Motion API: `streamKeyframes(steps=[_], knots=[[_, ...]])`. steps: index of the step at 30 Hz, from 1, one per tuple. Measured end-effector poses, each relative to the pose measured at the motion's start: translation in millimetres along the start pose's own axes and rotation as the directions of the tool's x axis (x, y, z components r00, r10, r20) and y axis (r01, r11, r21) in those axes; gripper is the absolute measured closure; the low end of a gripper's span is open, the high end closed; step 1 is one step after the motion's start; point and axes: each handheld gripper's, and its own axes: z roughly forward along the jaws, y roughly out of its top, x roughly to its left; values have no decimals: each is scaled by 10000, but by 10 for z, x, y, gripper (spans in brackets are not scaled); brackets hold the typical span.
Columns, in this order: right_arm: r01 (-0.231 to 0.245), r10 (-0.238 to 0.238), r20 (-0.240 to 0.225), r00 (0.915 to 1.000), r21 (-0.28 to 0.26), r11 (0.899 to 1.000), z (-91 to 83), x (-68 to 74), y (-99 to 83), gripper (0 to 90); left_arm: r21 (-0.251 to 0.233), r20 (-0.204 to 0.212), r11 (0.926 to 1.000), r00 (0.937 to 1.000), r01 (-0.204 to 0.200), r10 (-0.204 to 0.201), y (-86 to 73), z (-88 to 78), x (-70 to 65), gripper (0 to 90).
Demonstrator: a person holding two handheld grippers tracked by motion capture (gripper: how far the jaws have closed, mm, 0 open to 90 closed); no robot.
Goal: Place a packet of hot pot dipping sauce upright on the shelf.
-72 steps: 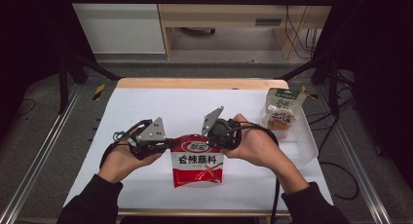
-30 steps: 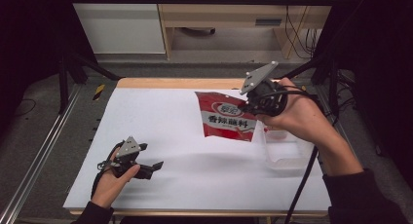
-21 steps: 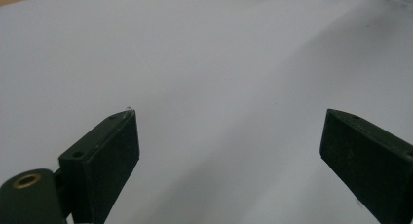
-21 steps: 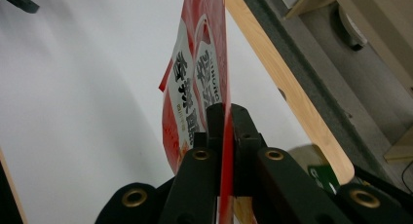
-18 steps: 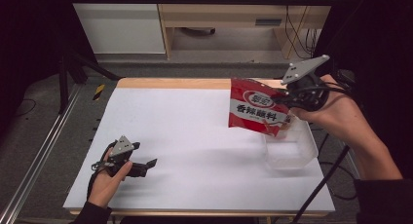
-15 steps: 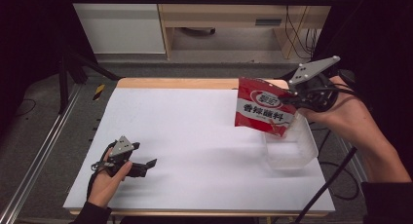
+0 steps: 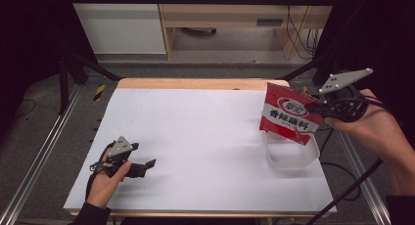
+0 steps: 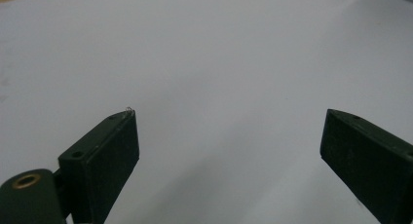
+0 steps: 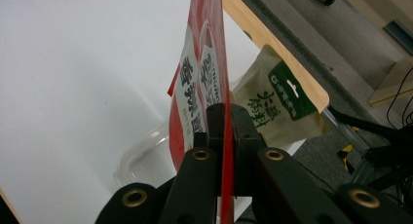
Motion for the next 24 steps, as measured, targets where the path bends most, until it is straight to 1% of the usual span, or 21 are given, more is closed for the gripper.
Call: streamKeyframes(steps=[3,8,9,14,18,24], knots=[[-68,68,-35,10000,80,9999,-11,-10,-90,899,-18,195,10000,9998,-23,24,0,-1,-2,70],[-164,164,-70,9998,72,9998,-25,-35,-202,898,-24,217,10000,9998,-24,24,1,2,-5,70],[-242,242,-59,9997,77,9997,-29,-38,-220,898,-30,224,10000,9997,-16,17,0,3,-6,70],[-331,333,-87,9994,192,9993,-15,-45,-289,899,-48,244,10000,9997,-22,23,1,0,-3,70],[-445,448,-145,9989,252,9987,48,-44,-343,898,-45,236,10000,9997,-18,19,1,0,-5,70],[-653,662,-324,9973,261,9975,190,-21,-441,898,-39,278,10000,9996,12,-11,-3,1,-3,70]])
